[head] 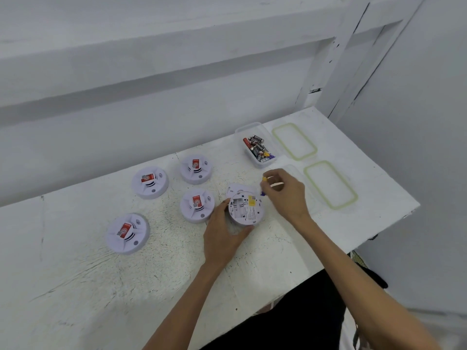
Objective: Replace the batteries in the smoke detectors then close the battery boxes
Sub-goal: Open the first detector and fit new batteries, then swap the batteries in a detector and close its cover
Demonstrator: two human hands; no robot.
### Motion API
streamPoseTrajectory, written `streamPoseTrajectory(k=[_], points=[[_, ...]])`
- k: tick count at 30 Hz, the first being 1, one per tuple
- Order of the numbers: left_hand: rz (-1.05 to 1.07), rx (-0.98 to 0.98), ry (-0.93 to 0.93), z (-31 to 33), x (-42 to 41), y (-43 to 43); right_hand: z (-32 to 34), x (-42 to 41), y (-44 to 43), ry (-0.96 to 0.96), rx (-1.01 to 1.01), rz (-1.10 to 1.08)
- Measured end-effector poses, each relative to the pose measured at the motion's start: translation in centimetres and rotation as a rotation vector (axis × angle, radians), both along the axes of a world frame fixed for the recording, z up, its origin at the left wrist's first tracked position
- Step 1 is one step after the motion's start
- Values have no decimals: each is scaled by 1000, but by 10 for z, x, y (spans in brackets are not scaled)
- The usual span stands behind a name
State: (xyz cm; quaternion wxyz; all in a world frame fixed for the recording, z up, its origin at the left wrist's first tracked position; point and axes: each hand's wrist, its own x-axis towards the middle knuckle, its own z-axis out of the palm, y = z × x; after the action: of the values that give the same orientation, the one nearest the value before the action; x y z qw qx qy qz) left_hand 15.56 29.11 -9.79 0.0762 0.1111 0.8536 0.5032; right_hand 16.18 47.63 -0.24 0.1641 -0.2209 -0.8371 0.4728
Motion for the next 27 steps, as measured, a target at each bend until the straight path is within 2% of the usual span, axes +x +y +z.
streamPoseTrajectory(k=[2, 5, 8, 11, 27], points=[[-1, -1, 3, 1, 0, -1, 1, 1, 24, -37, 54, -44], [5, -10, 9, -2, 0, -1, -8, 5, 55, -210, 200, -40], [3, -25, 17, -4, 0, -1, -20, 8, 68, -403, 225, 27], [0, -29, 18, -4, 0, 0, -31, 9, 71, -503, 223, 47], [-2, -26, 16, -1, 2, 0, -39, 9, 72, -530, 373, 116]])
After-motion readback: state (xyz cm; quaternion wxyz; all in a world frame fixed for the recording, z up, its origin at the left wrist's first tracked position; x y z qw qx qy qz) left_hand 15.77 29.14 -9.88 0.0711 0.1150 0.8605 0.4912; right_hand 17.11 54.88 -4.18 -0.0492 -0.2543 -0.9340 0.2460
